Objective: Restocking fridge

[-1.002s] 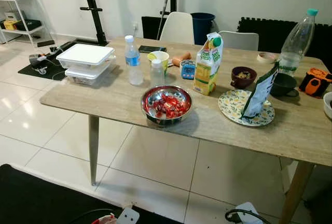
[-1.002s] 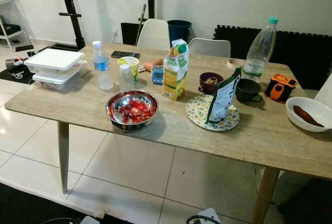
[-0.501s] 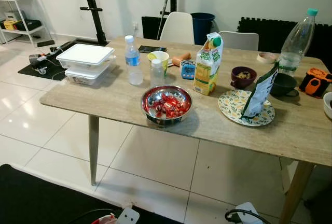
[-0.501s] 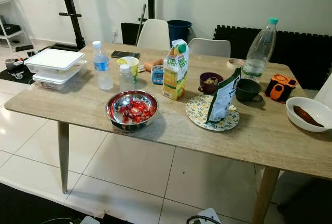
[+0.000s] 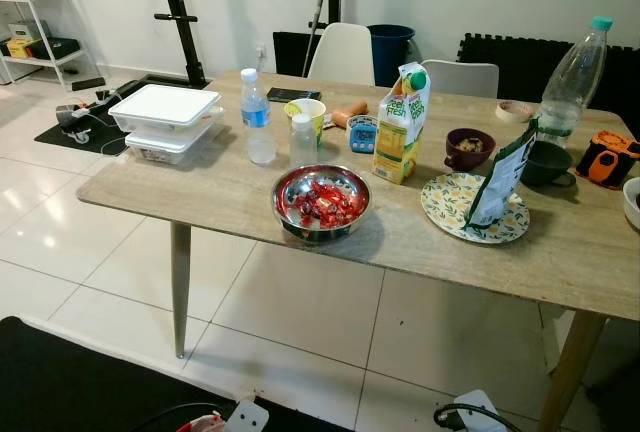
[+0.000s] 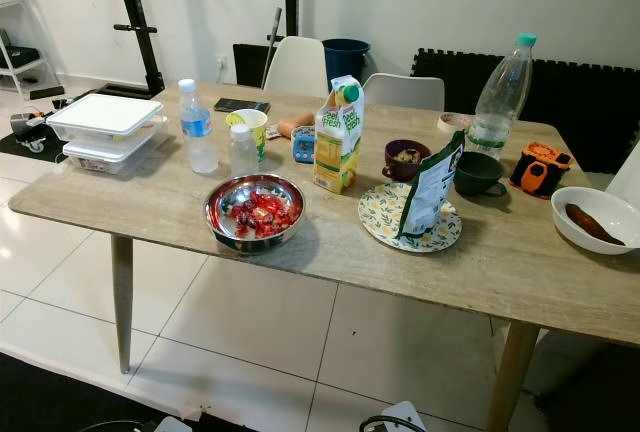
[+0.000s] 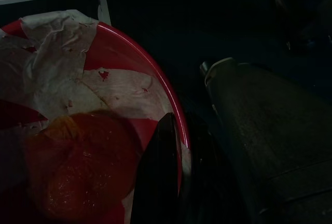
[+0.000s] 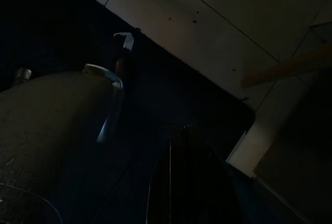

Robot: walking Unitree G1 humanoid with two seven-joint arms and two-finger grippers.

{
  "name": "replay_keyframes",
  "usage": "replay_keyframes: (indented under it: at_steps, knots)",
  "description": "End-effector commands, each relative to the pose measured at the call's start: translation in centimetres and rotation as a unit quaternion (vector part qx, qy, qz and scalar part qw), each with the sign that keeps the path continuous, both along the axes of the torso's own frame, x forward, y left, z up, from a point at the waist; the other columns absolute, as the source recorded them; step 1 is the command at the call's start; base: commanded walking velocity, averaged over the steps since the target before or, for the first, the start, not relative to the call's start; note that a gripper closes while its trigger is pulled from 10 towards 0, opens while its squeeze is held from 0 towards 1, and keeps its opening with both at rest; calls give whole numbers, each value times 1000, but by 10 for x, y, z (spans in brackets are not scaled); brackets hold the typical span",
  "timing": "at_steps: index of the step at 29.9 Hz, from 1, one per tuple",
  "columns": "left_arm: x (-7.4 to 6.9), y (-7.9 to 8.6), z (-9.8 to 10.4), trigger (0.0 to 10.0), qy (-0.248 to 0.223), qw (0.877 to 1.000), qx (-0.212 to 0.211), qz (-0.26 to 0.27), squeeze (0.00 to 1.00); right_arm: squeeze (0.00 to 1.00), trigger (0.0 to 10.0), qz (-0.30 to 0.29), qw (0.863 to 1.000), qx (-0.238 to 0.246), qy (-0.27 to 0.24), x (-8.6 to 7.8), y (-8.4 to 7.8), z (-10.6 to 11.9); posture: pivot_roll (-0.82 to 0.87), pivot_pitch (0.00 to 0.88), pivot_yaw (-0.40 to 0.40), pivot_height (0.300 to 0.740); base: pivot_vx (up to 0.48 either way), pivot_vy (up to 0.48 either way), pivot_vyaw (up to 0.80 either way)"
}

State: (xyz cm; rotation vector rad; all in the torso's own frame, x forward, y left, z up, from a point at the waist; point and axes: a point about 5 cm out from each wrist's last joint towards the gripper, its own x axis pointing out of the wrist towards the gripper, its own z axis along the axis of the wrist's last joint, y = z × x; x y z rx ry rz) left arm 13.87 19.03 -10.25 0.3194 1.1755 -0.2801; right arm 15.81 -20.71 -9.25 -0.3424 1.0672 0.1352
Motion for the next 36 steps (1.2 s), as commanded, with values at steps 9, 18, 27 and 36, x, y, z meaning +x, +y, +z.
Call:
replay_keyframes:
  at_steps: [9,18,27,36]
  knots:
    - [-6,-2,-2,10000,6,1000,1,-3,0,0,10000,2,1000,-2,5,-1,-1,0,-74,1,-7,740,0,0,0]
    - [-7,-2,-3,10000,7,1000,1,-3,0,0,10000,3,1000,-3,4,-1,-1,0,-74,3,-7,740,0,0,0]
    - [-8,-2,-3,10000,9,1000,2,-3,0,0,10000,5,1000,-4,4,0,-1,0,-73,0,-11,740,0,0,0]
    - [-8,-1,-3,10000,8,1000,4,-6,0,0,10000,7,1000,-5,5,-1,-1,0,-73,0,-9,740,0,0,0]
